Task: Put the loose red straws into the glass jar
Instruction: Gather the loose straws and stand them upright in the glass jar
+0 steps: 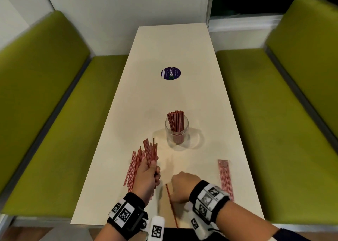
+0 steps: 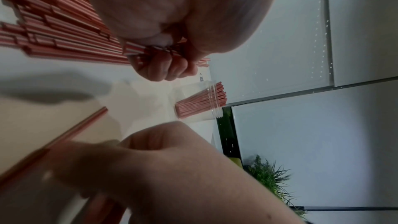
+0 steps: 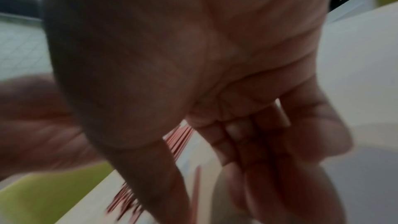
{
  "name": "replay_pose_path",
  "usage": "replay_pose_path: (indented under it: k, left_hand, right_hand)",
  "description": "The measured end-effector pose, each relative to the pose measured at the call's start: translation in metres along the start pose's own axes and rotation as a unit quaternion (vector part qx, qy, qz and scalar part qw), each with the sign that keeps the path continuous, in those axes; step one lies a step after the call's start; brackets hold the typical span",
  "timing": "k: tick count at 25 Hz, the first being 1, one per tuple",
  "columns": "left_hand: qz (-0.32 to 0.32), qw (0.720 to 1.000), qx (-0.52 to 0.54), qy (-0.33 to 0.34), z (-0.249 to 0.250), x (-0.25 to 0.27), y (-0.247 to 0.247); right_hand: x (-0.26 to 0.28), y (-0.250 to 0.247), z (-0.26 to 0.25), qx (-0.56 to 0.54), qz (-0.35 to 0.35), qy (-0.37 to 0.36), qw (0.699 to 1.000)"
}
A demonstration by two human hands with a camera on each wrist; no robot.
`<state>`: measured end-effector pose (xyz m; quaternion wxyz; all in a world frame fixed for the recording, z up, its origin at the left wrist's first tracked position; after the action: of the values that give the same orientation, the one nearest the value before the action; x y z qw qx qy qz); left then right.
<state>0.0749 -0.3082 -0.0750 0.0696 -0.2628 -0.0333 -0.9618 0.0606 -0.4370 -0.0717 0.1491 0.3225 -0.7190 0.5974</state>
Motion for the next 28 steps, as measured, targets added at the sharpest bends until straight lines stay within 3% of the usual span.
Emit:
replay_pose_path:
  k: [4, 12, 14, 15, 17, 19, 21, 22, 26, 28]
  left_hand:
    - [0.002, 1.000, -0.015, 0.010, 0.002, 0.002, -0.005]
    - [-0.012, 0.999, -0.047, 0.005, -0.003, 0.012, -0.006]
    - [-0.013, 0.998, -0.060, 0.003, -0.004, 0.016, -0.008]
    - [-0.011, 0.998, -0.070, 0.002, -0.005, 0.017, -0.009]
    - [-0.005, 0.996, -0.085, -0.007, -0.011, 0.019, -0.010]
    - [-0.018, 0.996, -0.076, -0.034, -0.018, 0.022, -0.005]
    - [-0.046, 0.996, -0.055, -0.056, -0.020, 0.027, 0.008]
    - [-0.056, 0.995, -0.049, -0.060, -0.018, 0.030, 0.015]
    - [-0.096, 0.993, 0.015, -0.071, -0.005, 0.041, 0.043]
    - [-0.121, 0.990, 0.019, -0.072, 0.002, 0.047, 0.055]
  right_hand:
    - [-0.006, 0.003, -0.030, 0.039, 0.010, -0.001, 0.999]
    - [-0.012, 0.001, -0.025, 0.051, 0.063, 0.030, 0.996]
    - [-0.014, -0.004, -0.013, 0.019, 0.058, 0.037, 0.997]
    - [-0.016, -0.008, -0.004, -0.050, 0.059, 0.039, 0.996]
    - [-0.017, -0.019, 0.012, -0.270, 0.087, 0.013, 0.959]
    - [-0.013, -0.037, 0.024, -0.463, 0.169, -0.020, 0.870]
    - [-0.010, -0.046, 0.027, -0.560, 0.199, -0.040, 0.803]
    - [-0.010, -0.046, 0.027, -0.574, 0.201, -0.051, 0.792]
    - [-0.008, -0.043, 0.030, -0.531, 0.245, -0.078, 0.807]
    - [0.002, -0.046, 0.039, -0.532, 0.285, -0.072, 0.794]
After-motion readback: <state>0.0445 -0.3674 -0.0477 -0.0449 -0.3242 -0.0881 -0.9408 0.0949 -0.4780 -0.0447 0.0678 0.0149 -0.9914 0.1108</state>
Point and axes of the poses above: each hand's wrist, its own x-axis away from the middle knuckle, its own y-axis out of the palm, z = x × y, the point moved 6 cm from there along -x, towards the middle knuckle, and after that the axes turned 5 degrees about z, right-handed, at the moved point
